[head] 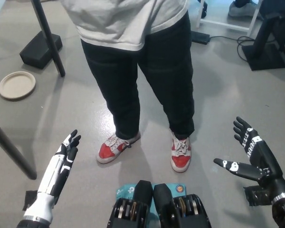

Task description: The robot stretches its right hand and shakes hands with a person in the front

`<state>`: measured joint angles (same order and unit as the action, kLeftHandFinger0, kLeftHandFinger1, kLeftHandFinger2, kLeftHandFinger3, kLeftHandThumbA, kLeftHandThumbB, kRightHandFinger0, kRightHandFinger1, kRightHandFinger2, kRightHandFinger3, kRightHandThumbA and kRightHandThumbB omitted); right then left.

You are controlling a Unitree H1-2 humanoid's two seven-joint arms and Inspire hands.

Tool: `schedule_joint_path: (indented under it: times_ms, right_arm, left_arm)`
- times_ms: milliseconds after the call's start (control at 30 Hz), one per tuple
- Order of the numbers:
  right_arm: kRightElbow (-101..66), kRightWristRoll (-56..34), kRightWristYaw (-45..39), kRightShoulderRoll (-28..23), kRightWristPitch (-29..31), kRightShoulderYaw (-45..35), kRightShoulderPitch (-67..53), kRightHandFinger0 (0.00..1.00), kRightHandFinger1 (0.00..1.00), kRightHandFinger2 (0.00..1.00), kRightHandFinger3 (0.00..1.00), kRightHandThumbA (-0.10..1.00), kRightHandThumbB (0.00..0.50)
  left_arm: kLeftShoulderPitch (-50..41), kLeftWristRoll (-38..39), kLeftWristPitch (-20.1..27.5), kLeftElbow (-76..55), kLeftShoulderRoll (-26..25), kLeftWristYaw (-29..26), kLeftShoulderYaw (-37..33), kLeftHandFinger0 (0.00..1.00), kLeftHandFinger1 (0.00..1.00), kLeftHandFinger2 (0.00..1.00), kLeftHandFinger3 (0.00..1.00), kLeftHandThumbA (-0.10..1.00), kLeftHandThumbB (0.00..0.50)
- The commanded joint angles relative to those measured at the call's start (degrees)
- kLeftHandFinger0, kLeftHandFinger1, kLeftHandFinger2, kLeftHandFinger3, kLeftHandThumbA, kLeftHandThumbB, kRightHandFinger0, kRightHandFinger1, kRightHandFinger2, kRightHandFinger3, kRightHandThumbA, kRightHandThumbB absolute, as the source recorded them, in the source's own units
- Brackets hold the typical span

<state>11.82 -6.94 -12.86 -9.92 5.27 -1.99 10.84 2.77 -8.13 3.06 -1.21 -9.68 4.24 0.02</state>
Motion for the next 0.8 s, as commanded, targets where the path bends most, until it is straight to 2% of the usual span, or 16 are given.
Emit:
schedule_joint_path:
  times_ms: [0, 500, 567, 767]
  right_arm:
    - [-0.7, 2.1, 0.5, -0.8, 3.6, 0.6, 1.2, 1.0, 1.0, 1.0, 1.0, 1.0, 0.308]
    - [-0.7, 4.2, 0.9, -1.1, 3.5, 1.1, 1.0, 1.0, 1.0, 1.0, 1.0, 1.0, 0.306]
    - [-1.3, 5.1, 1.1, -1.4, 1.9, 1.4, 0.9, 1.0, 1.0, 1.0, 1.0, 1.0, 0.324]
    - [-1.9, 4.6, 0.8, -1.3, 1.6, 1.3, 0.7, 1.0, 1.0, 1.0, 1.0, 1.0, 0.31]
  left_arm:
    - [0.6, -0.6, 1.3, -1.6, -0.8, -0.5, 0.0, 1.0, 1.0, 1.0, 1.0, 1.0, 0.042]
    - [0.4, -1.2, 0.6, -1.8, -0.8, -0.5, 0.0, 1.0, 1.0, 1.0, 1.0, 1.0, 0.038]
    - [0.4, -0.6, 0.7, -1.7, -0.6, -0.4, 0.2, 1.0, 1.0, 1.0, 1.0, 1.0, 0.037]
    - [0.4, -0.5, 0.3, -1.8, -0.6, -0.3, 0.2, 1.0, 1.0, 1.0, 1.0, 1.0, 0.03]
